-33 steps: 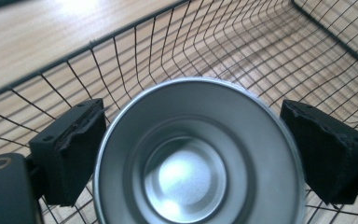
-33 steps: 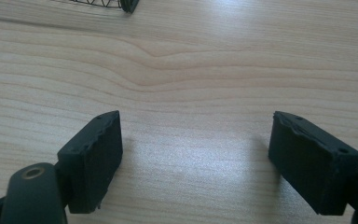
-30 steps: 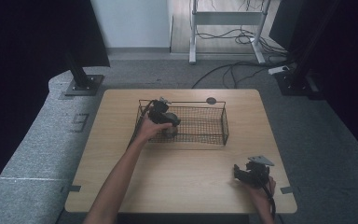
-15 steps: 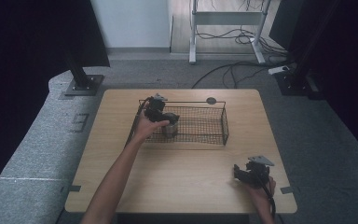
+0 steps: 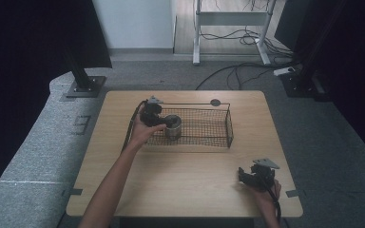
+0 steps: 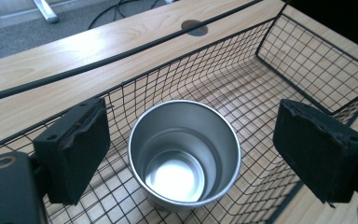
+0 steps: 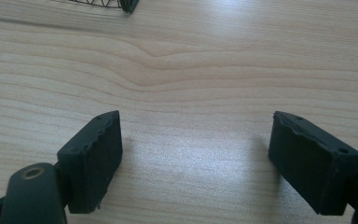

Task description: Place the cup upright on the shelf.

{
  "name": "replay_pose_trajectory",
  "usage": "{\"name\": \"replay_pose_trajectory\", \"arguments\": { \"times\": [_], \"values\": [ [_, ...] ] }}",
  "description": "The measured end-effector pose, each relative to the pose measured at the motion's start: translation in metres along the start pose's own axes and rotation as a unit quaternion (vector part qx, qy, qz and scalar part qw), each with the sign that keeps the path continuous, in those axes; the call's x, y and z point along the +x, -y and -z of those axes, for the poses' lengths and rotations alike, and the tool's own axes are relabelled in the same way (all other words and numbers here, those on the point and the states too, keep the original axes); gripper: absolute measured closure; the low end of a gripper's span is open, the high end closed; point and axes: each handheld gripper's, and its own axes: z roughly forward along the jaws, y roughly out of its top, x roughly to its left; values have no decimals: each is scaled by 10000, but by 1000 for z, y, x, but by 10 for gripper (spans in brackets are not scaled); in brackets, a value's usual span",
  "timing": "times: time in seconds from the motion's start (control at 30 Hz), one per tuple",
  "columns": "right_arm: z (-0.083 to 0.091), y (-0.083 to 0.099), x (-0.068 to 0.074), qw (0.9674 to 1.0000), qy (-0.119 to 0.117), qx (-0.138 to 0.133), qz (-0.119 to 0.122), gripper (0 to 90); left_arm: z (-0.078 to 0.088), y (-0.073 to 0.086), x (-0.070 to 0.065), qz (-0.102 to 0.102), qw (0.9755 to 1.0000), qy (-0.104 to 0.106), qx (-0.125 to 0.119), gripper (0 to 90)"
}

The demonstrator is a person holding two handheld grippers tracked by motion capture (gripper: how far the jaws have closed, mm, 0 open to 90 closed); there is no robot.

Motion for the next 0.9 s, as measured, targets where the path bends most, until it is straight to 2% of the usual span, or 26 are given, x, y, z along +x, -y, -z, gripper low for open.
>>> {"name": "replay_pose_trajectory", "arguments": {
  "times": [0.53, 0.9],
  "values": [
    [0, 0, 0, 10000, 4, 2, -6, 172, 34, 25, -9, -67, 9992, 174, -345, 133],
    [0, 0, 0, 10000, 5, 8, -16, 172, 66, 57, -18, -59, 9981, 219, -577, 141]
  ]
}}
